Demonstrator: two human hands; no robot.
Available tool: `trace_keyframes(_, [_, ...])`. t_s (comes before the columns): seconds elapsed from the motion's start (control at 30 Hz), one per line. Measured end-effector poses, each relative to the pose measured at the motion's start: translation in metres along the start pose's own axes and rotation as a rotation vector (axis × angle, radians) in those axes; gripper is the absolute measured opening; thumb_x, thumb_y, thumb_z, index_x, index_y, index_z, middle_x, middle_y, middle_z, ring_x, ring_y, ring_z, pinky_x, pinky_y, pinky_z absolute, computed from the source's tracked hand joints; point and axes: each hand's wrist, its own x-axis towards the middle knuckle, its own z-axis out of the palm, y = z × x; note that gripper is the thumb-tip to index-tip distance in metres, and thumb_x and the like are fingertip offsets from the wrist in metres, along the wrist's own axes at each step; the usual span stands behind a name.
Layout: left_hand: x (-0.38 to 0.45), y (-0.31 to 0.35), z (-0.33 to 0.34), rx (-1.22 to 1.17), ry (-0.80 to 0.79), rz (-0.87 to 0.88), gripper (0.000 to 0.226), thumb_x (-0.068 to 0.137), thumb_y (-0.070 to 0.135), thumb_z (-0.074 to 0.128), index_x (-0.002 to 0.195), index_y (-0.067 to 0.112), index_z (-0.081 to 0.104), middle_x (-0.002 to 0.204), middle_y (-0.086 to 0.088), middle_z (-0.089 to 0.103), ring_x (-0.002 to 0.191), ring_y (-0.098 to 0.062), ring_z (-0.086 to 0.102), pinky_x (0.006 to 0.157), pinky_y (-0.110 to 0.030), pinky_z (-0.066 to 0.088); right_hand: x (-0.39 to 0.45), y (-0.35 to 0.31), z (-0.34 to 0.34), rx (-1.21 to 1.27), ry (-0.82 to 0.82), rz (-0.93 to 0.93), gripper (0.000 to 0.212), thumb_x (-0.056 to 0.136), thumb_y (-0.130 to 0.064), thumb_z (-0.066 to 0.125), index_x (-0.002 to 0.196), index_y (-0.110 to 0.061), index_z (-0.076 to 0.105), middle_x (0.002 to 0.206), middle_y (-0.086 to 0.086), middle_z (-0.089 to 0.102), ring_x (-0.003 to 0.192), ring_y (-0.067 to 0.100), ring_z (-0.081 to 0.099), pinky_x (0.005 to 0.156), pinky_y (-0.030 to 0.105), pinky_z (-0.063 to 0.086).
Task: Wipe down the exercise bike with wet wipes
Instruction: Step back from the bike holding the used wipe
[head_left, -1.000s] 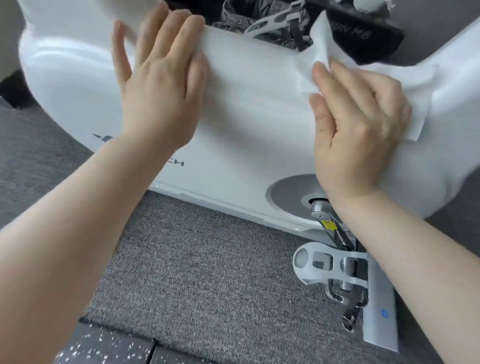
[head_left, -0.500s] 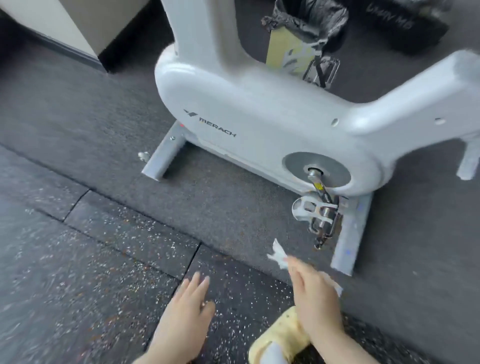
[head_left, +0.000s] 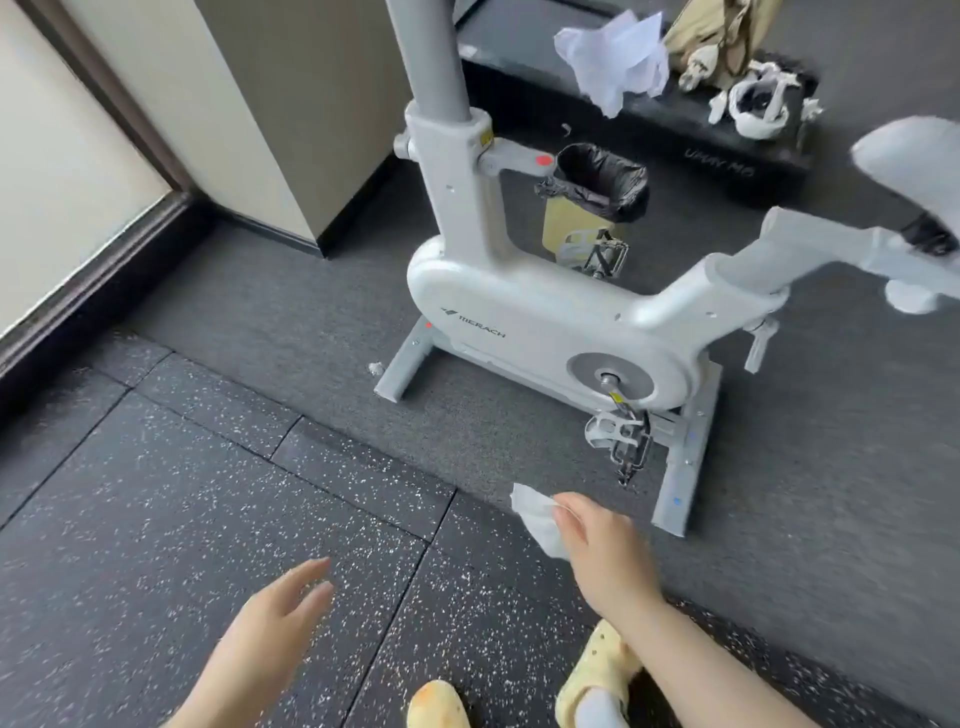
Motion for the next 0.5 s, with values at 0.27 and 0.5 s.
trace_keyframes(0.27, [-0.102, 0.106, -0.001, -0.021, 0.043, 0.175, 0.034, 0.097, 0.034, 0.053, 0.131, 0.03, 0.056, 0.12, 0.007, 0.066, 0.092, -0.011, 0.059, 0.08, -0.026, 0.045, -0.103, 0.045, -0.141, -0.176, -0.025, 0.054, 0.025, 0.095, -0.03, 0.046, 0.108, -0.037, 0.066, 0.109, -0.012, 0.069, 0.103, 0.014, 0.061, 0.078, 0.027, 0.045])
trace_keyframes(0.5, [-0.159, 0.256, 0.131, -0.152, -0.032, 0.319, 0.015, 0.097, 0.028, 0.055, 0.11, 0.035, 0.059, 0.106, 0.01, 0.067, 0.097, -0.005, 0.063, 0.069, -0.011, 0.04, -0.13, 0.163, -0.262, -0.224, 0.101, 0.024, 0.02, 0.091, -0.03, 0.045, 0.099, -0.036, 0.062, 0.097, -0.01, 0.068, 0.095, 0.018, 0.062, 0.071, 0.029, 0.045])
